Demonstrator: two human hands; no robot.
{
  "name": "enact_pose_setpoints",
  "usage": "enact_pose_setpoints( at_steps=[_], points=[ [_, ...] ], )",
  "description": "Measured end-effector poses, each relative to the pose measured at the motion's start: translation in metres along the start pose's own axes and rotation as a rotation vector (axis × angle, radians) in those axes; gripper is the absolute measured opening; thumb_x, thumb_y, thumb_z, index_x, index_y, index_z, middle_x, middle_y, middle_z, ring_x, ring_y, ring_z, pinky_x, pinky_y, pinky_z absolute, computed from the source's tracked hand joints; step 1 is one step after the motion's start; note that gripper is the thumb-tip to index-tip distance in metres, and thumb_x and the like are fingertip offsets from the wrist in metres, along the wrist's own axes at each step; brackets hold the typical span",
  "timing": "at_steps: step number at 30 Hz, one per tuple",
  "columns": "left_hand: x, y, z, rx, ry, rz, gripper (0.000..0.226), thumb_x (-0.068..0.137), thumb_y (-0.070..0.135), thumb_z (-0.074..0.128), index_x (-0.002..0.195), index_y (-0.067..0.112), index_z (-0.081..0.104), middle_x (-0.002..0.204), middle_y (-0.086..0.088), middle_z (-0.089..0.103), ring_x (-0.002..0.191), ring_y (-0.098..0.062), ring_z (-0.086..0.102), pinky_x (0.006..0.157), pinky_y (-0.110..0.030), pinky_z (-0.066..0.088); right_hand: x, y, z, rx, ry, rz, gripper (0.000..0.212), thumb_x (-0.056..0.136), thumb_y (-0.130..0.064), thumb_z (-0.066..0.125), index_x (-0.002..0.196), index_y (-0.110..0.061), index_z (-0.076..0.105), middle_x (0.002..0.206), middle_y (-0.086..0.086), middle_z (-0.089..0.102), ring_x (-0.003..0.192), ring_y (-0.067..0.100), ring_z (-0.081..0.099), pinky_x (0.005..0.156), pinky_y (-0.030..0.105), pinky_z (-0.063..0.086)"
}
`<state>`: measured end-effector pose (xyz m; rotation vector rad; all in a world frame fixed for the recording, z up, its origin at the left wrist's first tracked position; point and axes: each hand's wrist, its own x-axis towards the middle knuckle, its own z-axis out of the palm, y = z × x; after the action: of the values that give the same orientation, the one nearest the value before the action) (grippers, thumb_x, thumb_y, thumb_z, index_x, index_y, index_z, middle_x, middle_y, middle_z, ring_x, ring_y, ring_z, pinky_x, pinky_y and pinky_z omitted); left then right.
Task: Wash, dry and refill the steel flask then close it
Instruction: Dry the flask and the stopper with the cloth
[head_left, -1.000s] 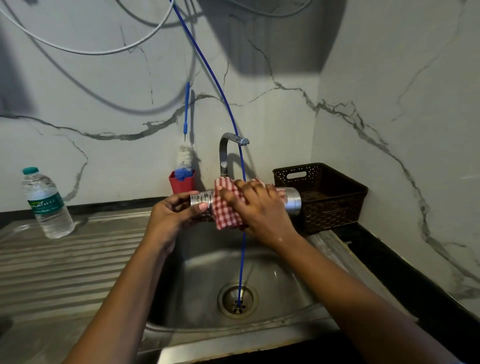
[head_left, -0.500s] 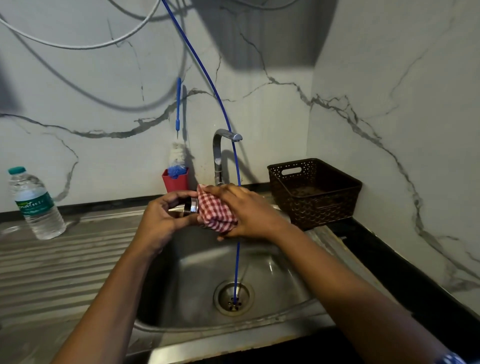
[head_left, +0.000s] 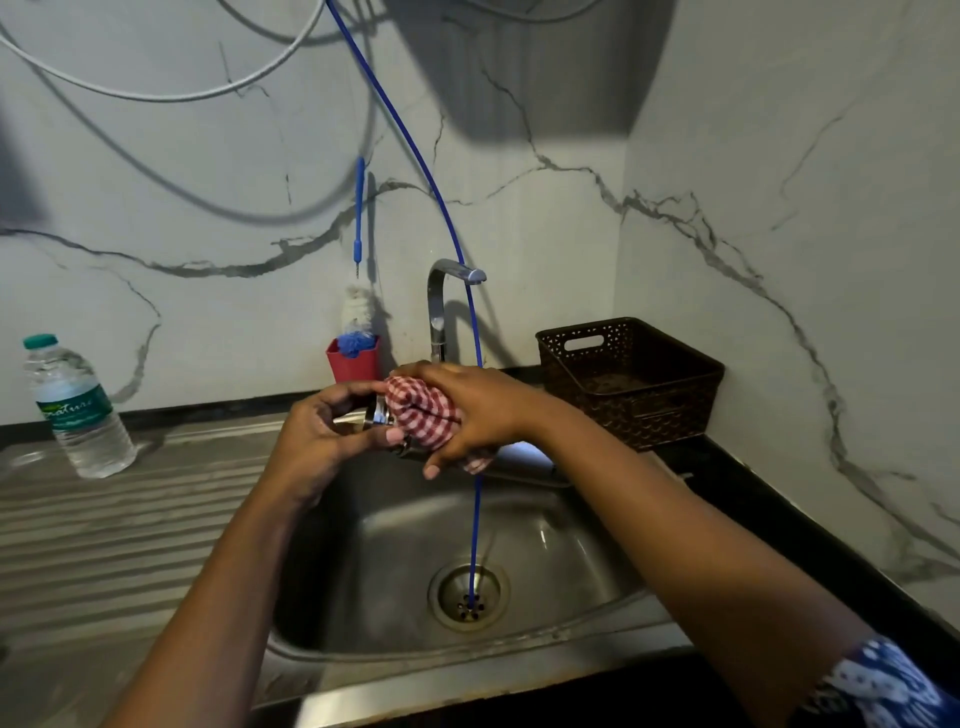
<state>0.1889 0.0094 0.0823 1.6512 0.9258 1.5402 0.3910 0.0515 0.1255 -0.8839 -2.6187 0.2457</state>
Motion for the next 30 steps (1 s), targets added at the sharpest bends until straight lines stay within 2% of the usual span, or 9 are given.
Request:
enact_pose_setpoints(
  at_steps=[5, 8, 11, 16, 18, 21, 23, 26, 30],
  points=[
    [-0.001, 0.003, -0.001, -0.046, -0.011, -0.006, 0.079, 0.03, 0.046, 0.094, 0.097, 0.012, 0.069, 0.091, -0.001, 0.074, 0.084, -0.012, 0.069, 0.07, -0.021, 0.055, -0.029, 0.037, -0.02, 0.415, -0.195, 0.243, 0.085, 0.063, -0.027, 0.085, 0.134, -0.025, 0.039, 0.126, -0.004, 0.055, 0.114, 0.015, 0.052, 0.098, 0.029, 0.045],
    [-0.001, 0.001, -0.003, -0.076, -0.021, -0.029, 0.079, 0.032, 0.046, 0.094, 0.098, 0.011, 0.069, 0.09, -0.002, 0.074, 0.083, -0.012, 0.067, 0.067, -0.02, 0.054, -0.065, 0.068, -0.026, 0.682, -0.252, 0.44, 0.091, 0.04, -0.046, 0.09, 0.119, -0.024, 0.049, 0.116, -0.001, 0.059, 0.108, 0.018, 0.057, 0.089, 0.024, 0.048],
    [-0.002, -0.001, -0.007, -0.148, 0.007, -0.068, 0.074, 0.03, 0.048, 0.094, 0.094, 0.017, 0.072, 0.088, 0.001, 0.073, 0.076, -0.008, 0.066, 0.058, -0.018, 0.053, -0.093, 0.09, -0.021, 1.055, -0.087, 0.523, 0.1, 0.022, -0.049, 0.093, 0.109, -0.015, 0.056, 0.101, 0.004, 0.07, 0.089, 0.016, 0.067, 0.076, 0.025, 0.055],
    [-0.002, 0.001, -0.011, -0.227, 0.11, -0.094, 0.072, 0.025, 0.047, 0.094, 0.089, 0.019, 0.074, 0.084, 0.005, 0.073, 0.075, -0.007, 0.068, 0.059, -0.02, 0.056, -0.093, 0.078, 0.012, 1.567, 0.239, 0.573, 0.099, 0.024, -0.044, 0.095, 0.111, -0.007, 0.062, 0.095, 0.018, 0.07, 0.083, 0.032, 0.069, 0.068, 0.049, 0.058],
    [-0.001, 0.006, -0.011, -0.227, 0.188, -0.087, 0.068, 0.038, 0.042, 0.091, 0.097, 0.017, 0.069, 0.085, 0.006, 0.073, 0.079, -0.01, 0.068, 0.059, -0.02, 0.056, -0.083, 0.06, 0.018, 1.615, 0.332, 0.575, 0.088, 0.033, -0.043, 0.093, 0.109, -0.009, 0.064, 0.093, 0.018, 0.07, 0.082, 0.032, 0.069, 0.067, 0.05, 0.057],
    [0.001, 0.013, -0.009, -0.252, 0.292, -0.042, 0.04, 0.061, 0.028, 0.074, 0.1, 0.022, 0.065, 0.093, 0.008, 0.071, 0.09, -0.012, 0.066, 0.061, -0.021, 0.055, -0.072, 0.038, 0.024, 1.655, 0.42, 0.634, 0.046, 0.063, -0.038, 0.072, 0.1, -0.011, 0.064, 0.09, 0.016, 0.065, 0.08, 0.03, 0.065, 0.074, 0.047, 0.055],
    [0.002, 0.015, -0.003, -0.229, 0.329, -0.026, 0.034, 0.067, 0.031, 0.07, 0.101, 0.03, 0.066, 0.109, 0.003, 0.065, 0.103, -0.018, 0.062, 0.063, -0.022, 0.055, -0.066, 0.035, 0.034, 1.698, 0.455, 0.684, 0.043, 0.066, -0.038, 0.07, 0.1, -0.012, 0.063, 0.092, 0.017, 0.063, 0.082, 0.032, 0.063, 0.08, 0.05, 0.053],
    [0.001, 0.016, 0.007, -0.246, 0.286, -0.003, 0.071, 0.054, 0.05, 0.085, 0.119, 0.036, 0.06, 0.123, 0.002, 0.059, 0.11, -0.016, 0.061, 0.071, -0.028, 0.057, -0.06, 0.029, 0.049, 1.763, 0.465, 0.754, 0.039, 0.069, -0.038, 0.069, 0.097, -0.011, 0.065, 0.089, 0.018, 0.063, 0.082, 0.034, 0.062, 0.087, 0.056, 0.049],
    [0.004, 0.006, 0.013, -0.481, 0.249, -0.072, 0.14, 0.029, 0.041, 0.097, 0.146, 0.049, 0.02, 0.128, 0.004, 0.052, 0.113, -0.016, 0.06, 0.074, -0.035, 0.058, -0.063, 0.023, 0.055, 1.81, 0.473, 0.833, 0.038, 0.079, -0.039, 0.065, 0.103, -0.01, 0.062, 0.09, 0.02, 0.062, 0.08, 0.036, 0.063, 0.08, 0.052, 0.053]
  ],
)
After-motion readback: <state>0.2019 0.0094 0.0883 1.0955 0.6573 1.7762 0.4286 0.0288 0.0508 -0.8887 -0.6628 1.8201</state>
